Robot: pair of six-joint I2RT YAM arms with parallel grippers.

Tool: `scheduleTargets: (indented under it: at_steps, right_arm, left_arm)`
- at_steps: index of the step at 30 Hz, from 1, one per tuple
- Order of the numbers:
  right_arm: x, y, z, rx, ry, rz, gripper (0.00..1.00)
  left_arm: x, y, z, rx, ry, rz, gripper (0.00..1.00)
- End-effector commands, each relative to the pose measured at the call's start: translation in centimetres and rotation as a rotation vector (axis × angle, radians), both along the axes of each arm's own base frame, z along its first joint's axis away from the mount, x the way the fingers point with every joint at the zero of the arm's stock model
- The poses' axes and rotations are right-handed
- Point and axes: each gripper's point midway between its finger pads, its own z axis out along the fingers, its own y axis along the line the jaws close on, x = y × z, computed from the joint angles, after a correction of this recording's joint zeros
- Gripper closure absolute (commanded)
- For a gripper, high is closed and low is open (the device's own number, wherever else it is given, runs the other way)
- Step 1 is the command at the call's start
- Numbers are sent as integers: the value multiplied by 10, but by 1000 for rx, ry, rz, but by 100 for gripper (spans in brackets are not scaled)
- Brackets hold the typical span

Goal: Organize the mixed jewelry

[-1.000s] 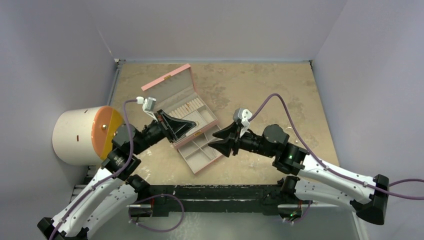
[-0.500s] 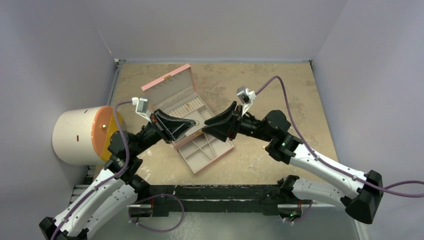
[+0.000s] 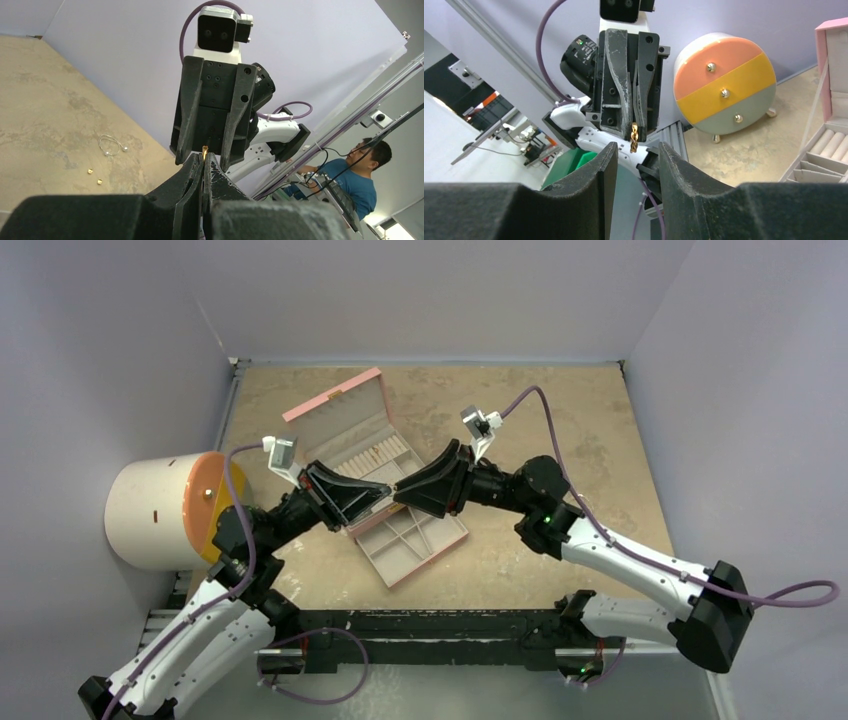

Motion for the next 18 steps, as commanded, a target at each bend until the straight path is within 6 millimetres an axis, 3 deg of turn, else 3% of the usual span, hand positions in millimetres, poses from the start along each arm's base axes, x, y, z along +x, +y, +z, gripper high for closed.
scheduleTargets:
  at_steps: [1, 15, 18]
  right_arm:
    - [-9, -8, 43, 127, -66, 25, 62]
    - [-5, -4, 43, 122, -62, 22, 72]
    - [-4, -4, 42, 120, -60, 17, 79]
  left_arm:
    - [-7, 3, 8, -19, -45, -12, 100]
    - [-6, 3, 7, -12, -44, -3, 100]
    - [-6, 3, 8, -11, -46, -2, 100]
